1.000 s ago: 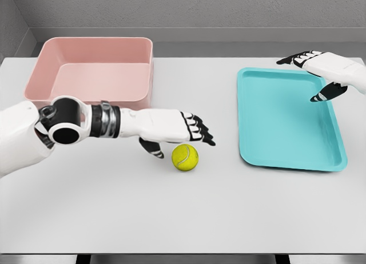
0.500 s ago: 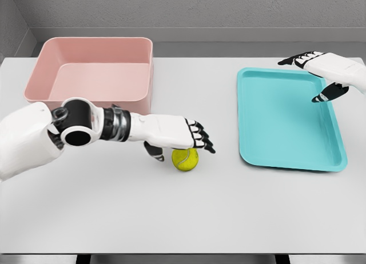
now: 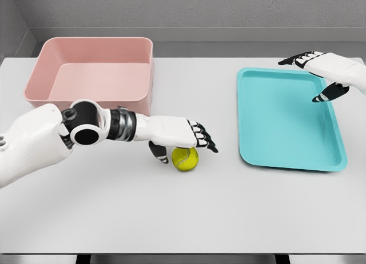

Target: Put the tennis from the blue tray into the pink basket with both arms

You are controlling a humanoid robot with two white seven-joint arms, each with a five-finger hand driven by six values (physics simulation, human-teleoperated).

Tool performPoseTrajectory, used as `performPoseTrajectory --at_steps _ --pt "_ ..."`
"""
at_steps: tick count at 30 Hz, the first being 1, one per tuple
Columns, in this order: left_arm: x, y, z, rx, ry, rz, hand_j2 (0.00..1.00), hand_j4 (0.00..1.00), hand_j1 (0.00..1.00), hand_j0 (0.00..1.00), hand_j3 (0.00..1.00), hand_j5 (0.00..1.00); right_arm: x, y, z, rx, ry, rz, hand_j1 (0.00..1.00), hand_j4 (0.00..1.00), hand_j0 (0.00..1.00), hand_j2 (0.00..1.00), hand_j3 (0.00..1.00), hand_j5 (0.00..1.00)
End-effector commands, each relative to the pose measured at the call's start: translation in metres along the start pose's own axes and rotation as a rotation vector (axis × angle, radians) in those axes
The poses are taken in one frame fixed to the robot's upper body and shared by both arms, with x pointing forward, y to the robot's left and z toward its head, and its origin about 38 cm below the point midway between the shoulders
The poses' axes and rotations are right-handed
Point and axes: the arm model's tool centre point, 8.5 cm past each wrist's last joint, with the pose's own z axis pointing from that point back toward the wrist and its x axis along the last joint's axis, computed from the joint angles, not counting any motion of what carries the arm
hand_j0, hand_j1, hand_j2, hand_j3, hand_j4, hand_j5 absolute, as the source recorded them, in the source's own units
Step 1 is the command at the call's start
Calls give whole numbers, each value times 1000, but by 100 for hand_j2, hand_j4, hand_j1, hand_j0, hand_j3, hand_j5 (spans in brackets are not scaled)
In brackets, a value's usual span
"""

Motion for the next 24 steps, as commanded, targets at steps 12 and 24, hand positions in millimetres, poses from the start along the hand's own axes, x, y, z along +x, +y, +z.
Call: performPoseTrajectory --at_steps 12,24 --pt "-6 -9 -1 -8 14 26 100 100 100 100 100 100 0 5 0 6 0 -12 100 100 100 100 100 100" --pt "-6 -15 -4 -18 18 32 100 100 100 100 100 100 -1 4 1 5 4 -9 100 100 100 100 100 100"
